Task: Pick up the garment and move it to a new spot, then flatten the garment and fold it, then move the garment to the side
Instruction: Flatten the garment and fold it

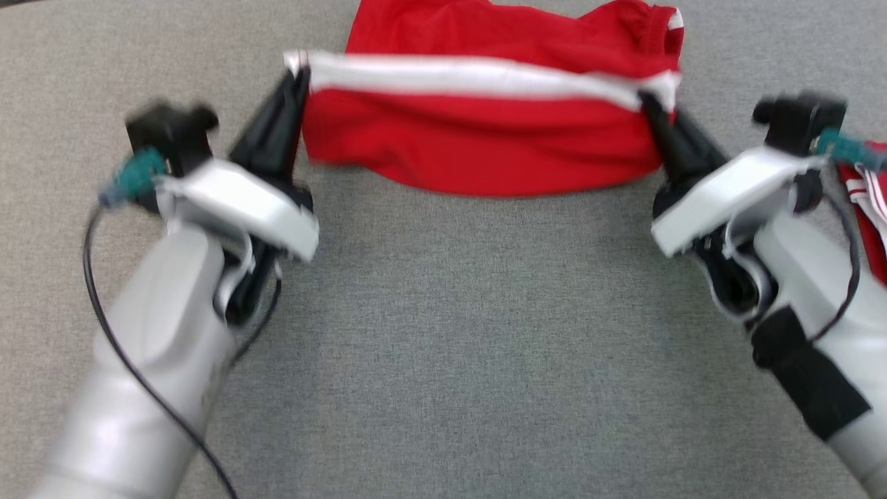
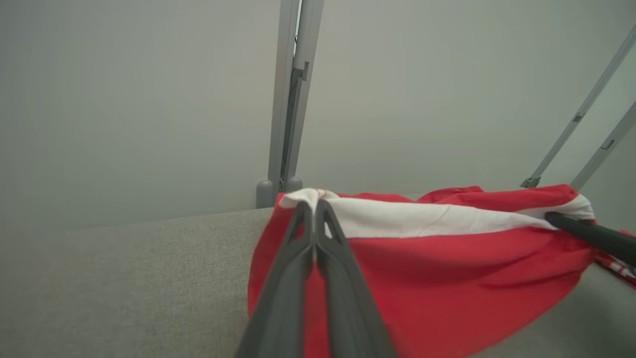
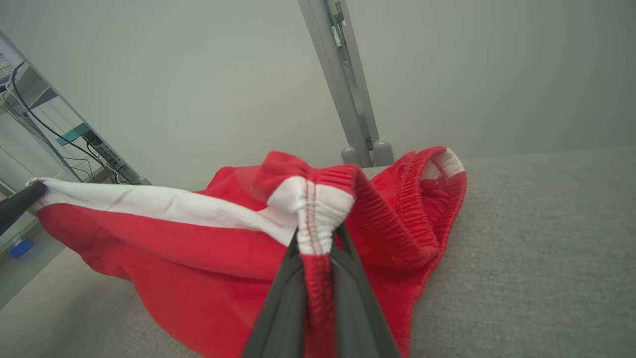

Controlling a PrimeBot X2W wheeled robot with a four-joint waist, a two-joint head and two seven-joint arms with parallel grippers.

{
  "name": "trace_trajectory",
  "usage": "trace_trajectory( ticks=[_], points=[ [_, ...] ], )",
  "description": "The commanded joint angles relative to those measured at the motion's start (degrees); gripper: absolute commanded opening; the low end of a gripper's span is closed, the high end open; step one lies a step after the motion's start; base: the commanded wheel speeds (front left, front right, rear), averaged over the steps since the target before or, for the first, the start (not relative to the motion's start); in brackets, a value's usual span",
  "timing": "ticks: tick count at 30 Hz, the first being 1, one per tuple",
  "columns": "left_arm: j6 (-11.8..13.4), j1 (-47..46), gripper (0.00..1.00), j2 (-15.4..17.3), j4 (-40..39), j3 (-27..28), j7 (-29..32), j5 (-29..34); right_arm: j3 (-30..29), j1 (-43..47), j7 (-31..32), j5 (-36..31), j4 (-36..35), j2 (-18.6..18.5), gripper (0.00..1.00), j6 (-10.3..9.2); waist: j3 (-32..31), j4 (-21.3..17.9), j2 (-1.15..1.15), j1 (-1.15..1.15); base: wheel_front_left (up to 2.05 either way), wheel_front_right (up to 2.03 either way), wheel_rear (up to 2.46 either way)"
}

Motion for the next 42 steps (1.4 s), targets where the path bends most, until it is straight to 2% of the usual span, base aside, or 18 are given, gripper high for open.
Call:
trace_trajectory(
  ticks=[1, 5, 10, 15, 20, 25, 34, 42],
  points=[
    [0.5, 2.6, 0.00, 0.8, -2.3, 1.0, -0.2, 1.2, 0.1, 1.8, -0.6, 0.0, -2.1, -0.9, 0.00, -0.01, -0.6, -0.2, 0.00, 0.00, 0.00, 0.00, 0.00],
    [2.2, 14.1, 0.00, 1.7, -11.5, 3.3, -0.2, 4.1, -4.5, 10.8, -0.5, -2.2, -10.1, -2.4, 0.00, -0.02, -2.4, -0.6, 0.00, 0.00, 0.00, 0.00, 0.00],
    [4.5, 26.5, 0.00, 4.4, -22.0, 3.0, -0.2, 6.8, -9.1, 21.9, -0.5, -9.2, -18.7, -3.3, 0.00, -0.02, -4.5, -0.5, 0.00, 0.00, 0.00, 0.00, 0.00],
    [7.2, 35.7, 0.00, 7.0, -30.6, 1.7, 3.4, 6.5, -12.9, 32.0, -0.5, -14.4, -23.1, -2.6, 0.00, -0.02, -6.9, -0.2, 0.00, 0.00, 0.00, 0.00, 0.00],
    [9.4, 41.4, 0.00, 8.7, -37.0, 1.1, 7.3, 5.4, -15.0, 38.6, -0.5, -16.3, -24.8, -2.1, 0.00, -0.02, -8.5, 0.1, 0.00, 0.00, 0.00, 0.00, 0.00],
    [13.3, 47.9, 0.00, 11.3, -45.2, 1.7, 12.5, 4.0, -17.9, 46.6, -0.5, -18.2, -27.6, -1.0, 0.02, -0.02, -9.7, 0.4, 0.00, 0.00, 0.00, 0.00, 0.00],
    [17.1, 52.5, 0.00, 14.9, -53.7, 4.1, 16.0, 3.4, -20.1, 52.9, -0.5, -18.8, -31.4, 0.5, 0.00, -0.02, -10.0, -0.3, 0.00, 0.00, 0.00, 0.00, 0.00],
    [16.0, 46.8, 0.00, 17.0, -55.5, 5.4, 17.7, 4.3, -20.9, 51.7, 2.9, -14.9, -35.6, 2.6, 0.00, -0.02, -9.0, -1.7, 0.00, 0.00, 0.00, 0.00, 0.00]
  ],
)
